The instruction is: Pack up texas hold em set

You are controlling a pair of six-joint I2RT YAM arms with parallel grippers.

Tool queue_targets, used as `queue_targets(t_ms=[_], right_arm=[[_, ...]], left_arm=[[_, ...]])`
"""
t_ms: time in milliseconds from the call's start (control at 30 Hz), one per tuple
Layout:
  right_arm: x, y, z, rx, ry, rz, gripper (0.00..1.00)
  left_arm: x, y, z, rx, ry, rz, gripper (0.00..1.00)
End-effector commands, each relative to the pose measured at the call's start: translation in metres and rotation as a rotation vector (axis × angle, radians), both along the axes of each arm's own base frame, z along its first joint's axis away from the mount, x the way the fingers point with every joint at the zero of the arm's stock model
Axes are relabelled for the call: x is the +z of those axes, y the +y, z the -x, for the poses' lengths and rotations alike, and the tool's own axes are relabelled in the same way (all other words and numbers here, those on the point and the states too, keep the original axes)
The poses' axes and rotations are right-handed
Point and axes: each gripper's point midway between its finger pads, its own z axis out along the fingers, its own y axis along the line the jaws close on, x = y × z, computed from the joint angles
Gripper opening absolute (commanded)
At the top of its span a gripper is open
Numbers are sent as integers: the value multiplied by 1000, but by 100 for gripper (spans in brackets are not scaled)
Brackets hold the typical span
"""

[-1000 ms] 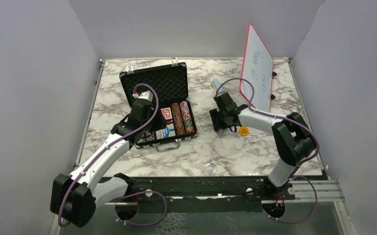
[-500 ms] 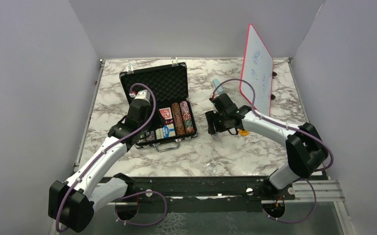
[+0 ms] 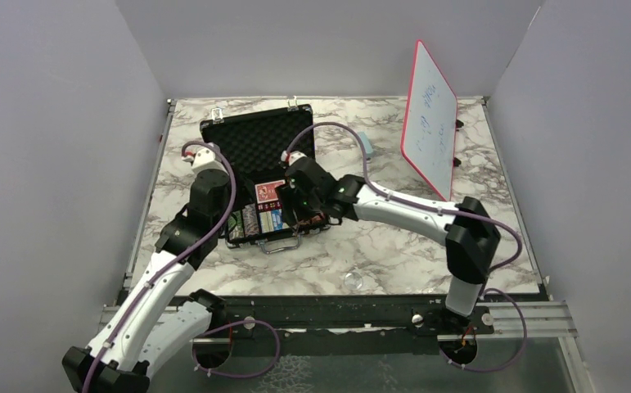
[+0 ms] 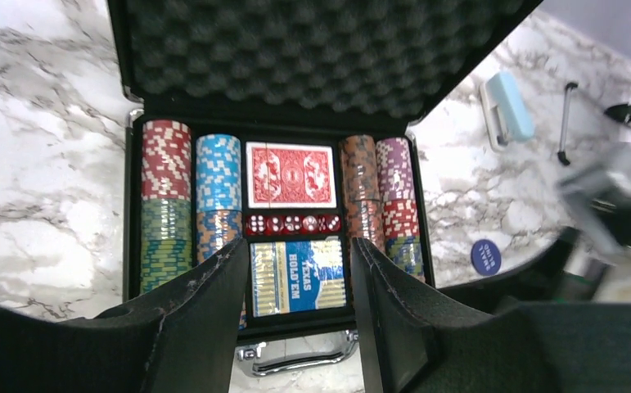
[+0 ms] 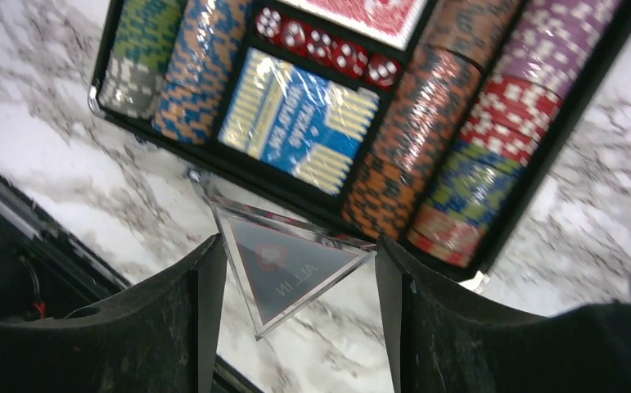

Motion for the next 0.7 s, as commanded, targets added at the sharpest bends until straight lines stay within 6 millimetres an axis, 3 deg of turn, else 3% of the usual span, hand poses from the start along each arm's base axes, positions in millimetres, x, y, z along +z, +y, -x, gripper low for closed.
queue_targets(t_ms=[0, 233, 400, 667], right_arm=[[-15, 24, -15, -95, 9, 31, 59], [-37, 53, -27, -198, 28, 10, 59], [-63, 58, -38, -259, 20, 75, 60], [-75, 62, -34, -259, 29, 110, 61]], left_arm=[[18, 21, 6, 98, -68, -5, 52], [12, 23, 11, 104, -57, 2, 52], [9, 21, 12, 97, -45, 8, 53], [5, 21, 13, 96, -36, 10, 53]])
